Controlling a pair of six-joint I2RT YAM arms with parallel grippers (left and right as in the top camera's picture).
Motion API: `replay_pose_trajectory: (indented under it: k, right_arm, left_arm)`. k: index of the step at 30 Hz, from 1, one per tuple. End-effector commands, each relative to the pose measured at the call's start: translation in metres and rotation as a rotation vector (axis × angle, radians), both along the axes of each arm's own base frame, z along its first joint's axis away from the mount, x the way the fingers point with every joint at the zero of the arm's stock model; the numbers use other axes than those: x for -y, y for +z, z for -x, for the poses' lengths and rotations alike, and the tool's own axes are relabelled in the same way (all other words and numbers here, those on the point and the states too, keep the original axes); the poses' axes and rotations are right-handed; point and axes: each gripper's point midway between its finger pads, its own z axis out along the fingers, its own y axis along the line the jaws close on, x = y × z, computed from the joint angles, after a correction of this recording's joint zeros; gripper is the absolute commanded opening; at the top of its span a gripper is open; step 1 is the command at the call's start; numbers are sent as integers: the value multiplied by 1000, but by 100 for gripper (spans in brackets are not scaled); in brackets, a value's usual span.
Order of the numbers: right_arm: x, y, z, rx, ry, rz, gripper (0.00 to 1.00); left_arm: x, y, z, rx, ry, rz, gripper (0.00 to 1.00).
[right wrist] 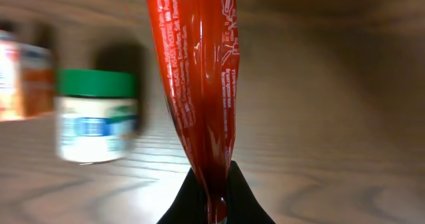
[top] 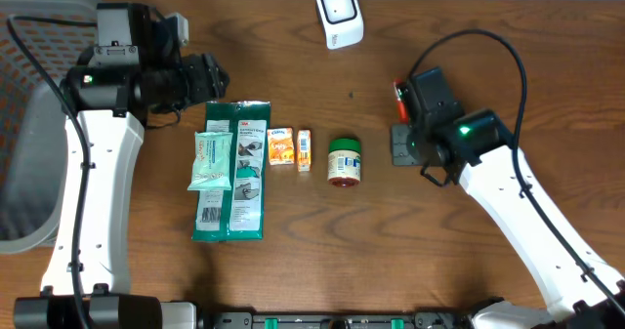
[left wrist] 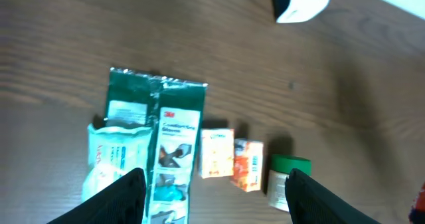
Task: Scan the item barcode
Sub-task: 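Lower the sachet with the right gripper beside the jar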
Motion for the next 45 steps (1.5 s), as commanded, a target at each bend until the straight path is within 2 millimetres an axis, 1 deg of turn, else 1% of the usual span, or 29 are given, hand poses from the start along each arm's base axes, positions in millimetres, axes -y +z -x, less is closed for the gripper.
replay_pose_trajectory:
  k: [1,6,7,8,9,10,11,12,13,16,19,22,23,24,25,26,27,28,29,30,31,34,36,39,40,41,42,43,45]
  right_arm:
    - [17,-36,2,-27,-74,60,1]
    - [12,-93,-2,-27,-81,45,3]
    - [11,-99,-3,-27,-81,42,3]
    - [7,-111,-5,-31,-75,26,3]
    - [4,-116,-5,-38,-69,10,7]
    - [0,-120,-4,-51,-60,-9,31]
    - [-5,-122,-3,-64,-41,-30,64]
    - [-11,-122,-3,-72,-7,-48,86]
    - [-14,-118,-4,-71,32,-53,99]
    - [-16,-91,-8,-60,82,-40,99]
    - [-18,-68,-12,-52,87,-41,99]
    - [-18,-57,-15,-52,85,-41,99]
    - [-18,-56,-16,-47,83,-43,96]
    - [-17,-55,-17,-45,78,-44,89]
    - [-13,-56,-19,-40,52,-43,73]
    - [-9,-57,-21,-40,30,-40,60]
    - [-4,-59,-21,-44,6,-41,36]
    - [1,-62,-23,-47,-17,-43,11]
    - [3,-65,-24,-49,-33,-46,1]
    - [5,-69,-25,-50,-52,-51,1]
    - [6,-75,-26,-54,-64,-53,1]
    - [7,-95,-25,-62,-78,-55,1]
    - [8,-115,-23,-74,-80,-49,2]
    - [-3,-136,-24,-91,-61,-71,2]
    - [-13,-145,-21,-121,-39,-100,3]
    - [-16,-147,-20,-129,-33,-114,4]
    - [-27,-150,-19,-143,-10,-160,5]
    - [-40,-148,-19,-147,30,-220,5]
    - [-47,-140,-21,-133,107,-251,6]
  left_arm:
    - [-6,-4,3,-20,30,-27,68]
    - [-6,-6,5,-34,30,-27,68]
    - [-6,-6,5,-34,30,-27,68]
    - [-6,-6,5,-34,30,-27,68]
    - [-6,-7,6,-35,30,-27,68]
    - [-6,-7,6,-35,30,-27,68]
    - [-6,-7,6,-35,30,-27,68]
    - [-6,-7,6,-35,30,-27,68]
    - [-6,-7,6,-35,30,-27,68]
    - [-6,-7,6,-35,30,-27,68]
    - [-6,-7,6,-35,30,-27,68]
    - [-6,-7,6,-39,30,-27,68]
    - [-6,-8,7,-43,30,-27,68]
    - [-6,-8,9,-49,30,-27,68]
    - [-6,-9,9,-53,30,-27,68]
    - [-6,-9,10,-55,30,-27,68]
    - [-6,-9,10,-57,30,-28,66]
    - [-6,-9,10,-57,29,-27,52]
    - [-6,-10,10,-57,29,-27,44]
    - [-6,-10,10,-58,29,-27,40]
    - [-6,-10,11,-61,29,-27,38]
    - [-6,-10,12,-65,29,-27,39]
    - [-6,-12,12,-69,28,-27,39]
    - [-6,-15,13,-77,28,-27,40]
    - [-6,-16,13,-79,28,-27,41]
    - [-6,-16,13,-80,28,-27,42]
    - [-6,-17,13,-82,28,-27,43]
    - [-6,-18,12,-85,28,-27,43]
    - [-6,-18,12,-86,28,-27,44]
